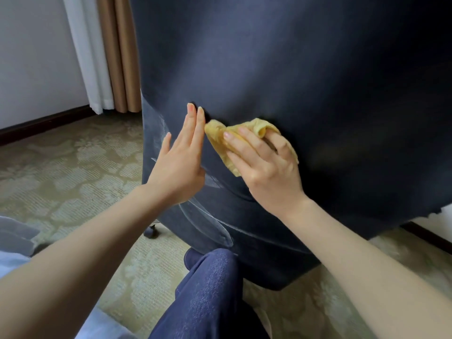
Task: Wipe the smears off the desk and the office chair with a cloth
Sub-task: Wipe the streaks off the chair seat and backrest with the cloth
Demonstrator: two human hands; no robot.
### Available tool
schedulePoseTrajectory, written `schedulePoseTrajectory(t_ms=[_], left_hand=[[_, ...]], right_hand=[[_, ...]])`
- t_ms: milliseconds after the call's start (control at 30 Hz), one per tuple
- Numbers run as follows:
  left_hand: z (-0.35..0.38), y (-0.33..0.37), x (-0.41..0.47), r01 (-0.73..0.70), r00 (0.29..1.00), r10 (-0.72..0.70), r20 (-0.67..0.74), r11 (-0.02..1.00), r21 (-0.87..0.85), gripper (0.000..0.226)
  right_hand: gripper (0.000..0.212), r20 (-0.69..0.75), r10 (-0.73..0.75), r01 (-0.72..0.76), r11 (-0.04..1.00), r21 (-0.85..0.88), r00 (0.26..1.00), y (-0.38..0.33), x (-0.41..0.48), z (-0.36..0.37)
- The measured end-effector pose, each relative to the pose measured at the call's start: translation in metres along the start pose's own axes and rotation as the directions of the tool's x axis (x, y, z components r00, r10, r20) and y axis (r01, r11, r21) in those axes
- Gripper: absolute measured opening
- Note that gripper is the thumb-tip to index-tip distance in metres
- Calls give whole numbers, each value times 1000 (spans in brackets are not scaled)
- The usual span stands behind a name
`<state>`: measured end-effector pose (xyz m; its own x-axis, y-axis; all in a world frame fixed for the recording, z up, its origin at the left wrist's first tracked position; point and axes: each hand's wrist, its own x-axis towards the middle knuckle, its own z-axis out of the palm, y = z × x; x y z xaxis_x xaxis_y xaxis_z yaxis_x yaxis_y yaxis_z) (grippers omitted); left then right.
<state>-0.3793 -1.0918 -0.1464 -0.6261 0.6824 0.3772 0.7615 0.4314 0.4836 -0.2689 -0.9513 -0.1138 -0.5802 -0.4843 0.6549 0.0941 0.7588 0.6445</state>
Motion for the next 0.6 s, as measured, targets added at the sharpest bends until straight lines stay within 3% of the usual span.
schedulePoseTrajectory(t_ms=[167, 267, 367, 467, 600], left_hand=[[-2, 3, 0, 5, 1000, -5, -18, 1000, 2, 99], [2, 9, -7, 21, 998, -17, -67, 998, 63, 101], [8, 17, -17, -65, 993, 80, -92, 987, 149, 103], [15, 24, -23, -175, 980, 191, -57, 962, 209, 105], [23, 34, -23, -170, 984, 176, -22, 973, 158, 103]], right_hand=[[28, 217, -99, 88, 994, 58, 971, -7, -68, -16], [29, 357, -192, 164, 981, 105, 914, 2, -104, -35], [25, 464, -280, 254, 960, 121, 840, 21, -128, -55], [24, 481, -290, 270, 956, 113, 828, 40, -131, -74], [33, 437, -252, 251, 966, 61, 863, 61, -116, -91]])
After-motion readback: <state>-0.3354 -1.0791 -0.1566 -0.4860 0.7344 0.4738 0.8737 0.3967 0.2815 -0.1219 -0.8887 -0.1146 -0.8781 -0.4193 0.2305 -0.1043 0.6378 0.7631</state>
